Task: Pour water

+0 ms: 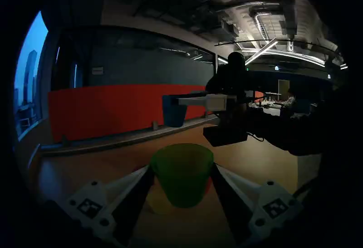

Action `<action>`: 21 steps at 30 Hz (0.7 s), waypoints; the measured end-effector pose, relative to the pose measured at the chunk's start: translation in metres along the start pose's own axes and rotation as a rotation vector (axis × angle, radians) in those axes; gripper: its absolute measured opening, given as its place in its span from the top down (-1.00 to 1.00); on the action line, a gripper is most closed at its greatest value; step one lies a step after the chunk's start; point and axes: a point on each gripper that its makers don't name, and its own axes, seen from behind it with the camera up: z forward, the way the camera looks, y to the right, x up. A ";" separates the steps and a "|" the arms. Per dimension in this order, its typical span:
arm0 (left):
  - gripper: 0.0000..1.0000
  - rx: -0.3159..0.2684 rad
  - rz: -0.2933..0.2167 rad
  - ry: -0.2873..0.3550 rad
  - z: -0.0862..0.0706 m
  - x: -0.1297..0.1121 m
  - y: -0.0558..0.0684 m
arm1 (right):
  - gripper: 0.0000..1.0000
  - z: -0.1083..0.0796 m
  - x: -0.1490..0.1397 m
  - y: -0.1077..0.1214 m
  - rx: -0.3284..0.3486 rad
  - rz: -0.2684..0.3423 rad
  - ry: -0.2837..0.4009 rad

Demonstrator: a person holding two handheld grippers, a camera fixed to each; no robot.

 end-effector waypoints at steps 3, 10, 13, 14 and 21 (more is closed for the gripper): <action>-0.73 -0.001 0.000 -0.001 0.000 0.001 0.001 | -0.89 0.000 0.000 0.000 0.000 0.000 -0.002; -0.73 -0.002 0.000 -0.002 0.001 0.000 0.001 | -0.89 0.000 0.003 0.000 0.001 0.000 -0.001; -0.73 -0.002 -0.001 -0.003 0.002 0.000 0.001 | -0.89 -0.001 0.004 0.000 0.004 -0.007 0.000; -0.73 -0.003 -0.002 -0.004 0.002 -0.001 0.001 | -0.89 -0.001 0.005 -0.001 0.006 -0.011 0.000; -0.73 -0.012 0.001 -0.012 0.004 -0.005 0.002 | -0.89 -0.002 0.013 -0.005 0.014 -0.058 0.007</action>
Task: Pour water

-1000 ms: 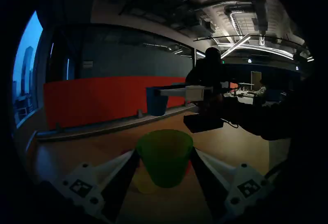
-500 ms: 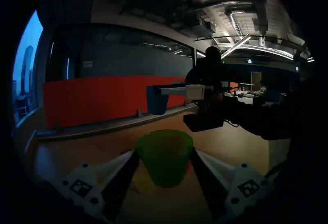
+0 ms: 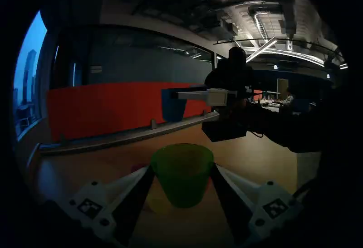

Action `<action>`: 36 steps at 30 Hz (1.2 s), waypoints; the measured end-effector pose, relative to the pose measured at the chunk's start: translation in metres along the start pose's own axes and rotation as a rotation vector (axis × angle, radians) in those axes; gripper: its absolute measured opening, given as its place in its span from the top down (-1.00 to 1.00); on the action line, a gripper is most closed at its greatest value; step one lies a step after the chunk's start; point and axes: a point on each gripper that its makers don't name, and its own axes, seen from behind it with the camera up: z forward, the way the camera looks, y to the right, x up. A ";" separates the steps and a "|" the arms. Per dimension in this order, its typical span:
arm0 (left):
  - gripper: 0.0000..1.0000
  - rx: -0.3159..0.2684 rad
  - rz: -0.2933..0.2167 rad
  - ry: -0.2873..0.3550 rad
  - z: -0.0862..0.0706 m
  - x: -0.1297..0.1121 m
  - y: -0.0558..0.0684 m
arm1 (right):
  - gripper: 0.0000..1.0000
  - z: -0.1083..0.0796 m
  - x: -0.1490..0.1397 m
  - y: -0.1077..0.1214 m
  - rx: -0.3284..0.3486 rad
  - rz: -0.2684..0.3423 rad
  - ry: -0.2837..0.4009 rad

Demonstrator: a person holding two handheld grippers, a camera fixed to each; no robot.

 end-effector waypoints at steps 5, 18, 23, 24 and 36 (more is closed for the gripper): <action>-0.72 -0.007 0.000 0.000 0.003 0.000 0.001 | -0.89 -0.002 0.006 -0.004 0.003 -0.029 -0.004; -0.72 -0.059 0.003 -0.010 0.015 0.001 0.007 | -0.88 -0.010 0.019 -0.015 0.024 -0.107 -0.022; -0.73 -0.077 0.011 -0.020 0.021 0.001 0.010 | -0.88 -0.014 0.023 -0.018 0.031 -0.144 -0.034; -0.73 -0.080 0.014 -0.022 0.023 0.001 0.010 | -0.88 -0.015 0.024 -0.019 0.032 -0.154 -0.037; -0.73 -0.120 0.019 -0.024 0.035 0.003 0.016 | -0.89 -0.021 0.037 -0.023 0.041 -0.237 -0.050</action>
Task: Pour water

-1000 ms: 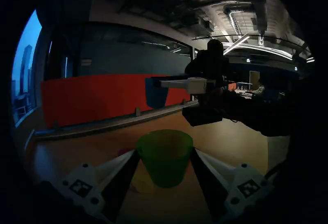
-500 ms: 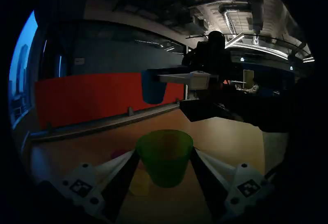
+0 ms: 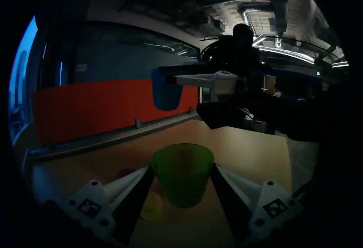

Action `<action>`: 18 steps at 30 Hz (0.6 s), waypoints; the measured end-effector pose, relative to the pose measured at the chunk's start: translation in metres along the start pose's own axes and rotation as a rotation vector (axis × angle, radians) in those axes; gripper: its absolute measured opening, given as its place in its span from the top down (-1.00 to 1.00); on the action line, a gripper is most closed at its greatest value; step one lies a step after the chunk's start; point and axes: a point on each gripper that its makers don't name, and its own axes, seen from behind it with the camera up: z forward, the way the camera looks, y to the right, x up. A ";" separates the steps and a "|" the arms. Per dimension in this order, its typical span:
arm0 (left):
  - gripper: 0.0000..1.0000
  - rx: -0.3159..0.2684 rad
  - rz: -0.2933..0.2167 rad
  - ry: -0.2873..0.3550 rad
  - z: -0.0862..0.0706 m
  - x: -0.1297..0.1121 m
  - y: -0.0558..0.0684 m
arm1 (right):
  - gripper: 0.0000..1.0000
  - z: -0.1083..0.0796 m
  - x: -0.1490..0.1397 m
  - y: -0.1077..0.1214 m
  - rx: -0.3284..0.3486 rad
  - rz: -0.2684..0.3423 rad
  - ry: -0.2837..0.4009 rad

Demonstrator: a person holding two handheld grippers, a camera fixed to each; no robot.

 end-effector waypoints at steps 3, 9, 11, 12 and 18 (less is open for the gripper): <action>-0.72 -0.005 0.003 0.001 0.002 0.001 0.000 | -0.88 0.000 0.002 -0.001 0.001 -0.023 -0.001; -0.73 -0.015 0.004 0.003 0.005 0.000 0.002 | -0.88 0.001 0.008 -0.004 0.011 -0.067 -0.003; -0.72 -0.019 0.005 0.004 0.005 0.000 0.003 | -0.88 0.001 0.010 -0.005 0.015 -0.085 -0.005; -0.72 -0.022 0.006 0.005 0.006 0.000 0.003 | -0.88 0.001 0.012 -0.006 0.017 -0.095 -0.006; -0.73 -0.035 0.006 0.009 0.008 0.002 0.004 | -0.89 0.003 0.016 -0.010 0.030 -0.144 -0.013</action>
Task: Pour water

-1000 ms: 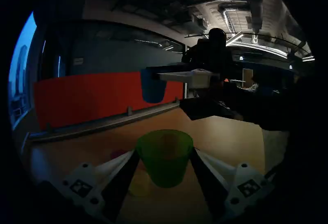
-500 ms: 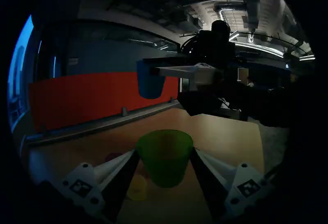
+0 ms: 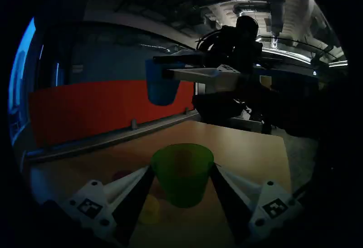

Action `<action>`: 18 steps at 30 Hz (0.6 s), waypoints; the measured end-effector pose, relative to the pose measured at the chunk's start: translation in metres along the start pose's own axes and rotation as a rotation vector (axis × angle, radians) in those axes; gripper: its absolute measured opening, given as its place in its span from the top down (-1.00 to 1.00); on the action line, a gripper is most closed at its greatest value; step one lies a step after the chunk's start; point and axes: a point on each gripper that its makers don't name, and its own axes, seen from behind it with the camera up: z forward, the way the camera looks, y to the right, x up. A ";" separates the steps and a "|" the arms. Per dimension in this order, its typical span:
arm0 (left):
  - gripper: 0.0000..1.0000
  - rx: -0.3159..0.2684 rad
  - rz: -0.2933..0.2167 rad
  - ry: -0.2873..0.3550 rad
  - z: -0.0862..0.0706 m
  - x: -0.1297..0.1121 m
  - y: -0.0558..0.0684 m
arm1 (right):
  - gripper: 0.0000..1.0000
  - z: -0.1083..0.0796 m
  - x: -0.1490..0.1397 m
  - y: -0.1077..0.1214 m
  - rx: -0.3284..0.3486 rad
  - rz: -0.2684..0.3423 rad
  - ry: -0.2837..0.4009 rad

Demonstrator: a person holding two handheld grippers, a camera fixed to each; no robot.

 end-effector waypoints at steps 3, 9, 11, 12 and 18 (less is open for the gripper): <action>-0.73 -0.004 0.001 0.002 0.001 0.000 0.000 | -0.88 0.000 0.002 0.000 0.001 -0.022 -0.001; -0.73 -0.014 -0.006 0.005 0.002 -0.003 -0.001 | -0.88 0.000 0.007 0.002 -0.002 -0.067 0.003; -0.73 -0.018 -0.009 0.005 0.002 -0.003 0.000 | -0.89 0.000 0.008 0.001 -0.001 -0.084 0.003; -0.73 -0.020 -0.010 0.006 0.003 -0.003 0.000 | -0.89 0.000 0.009 0.001 -0.001 -0.093 0.003; -0.72 -0.025 -0.021 0.007 0.005 -0.007 -0.003 | -0.88 0.001 0.012 -0.006 0.013 -0.138 -0.004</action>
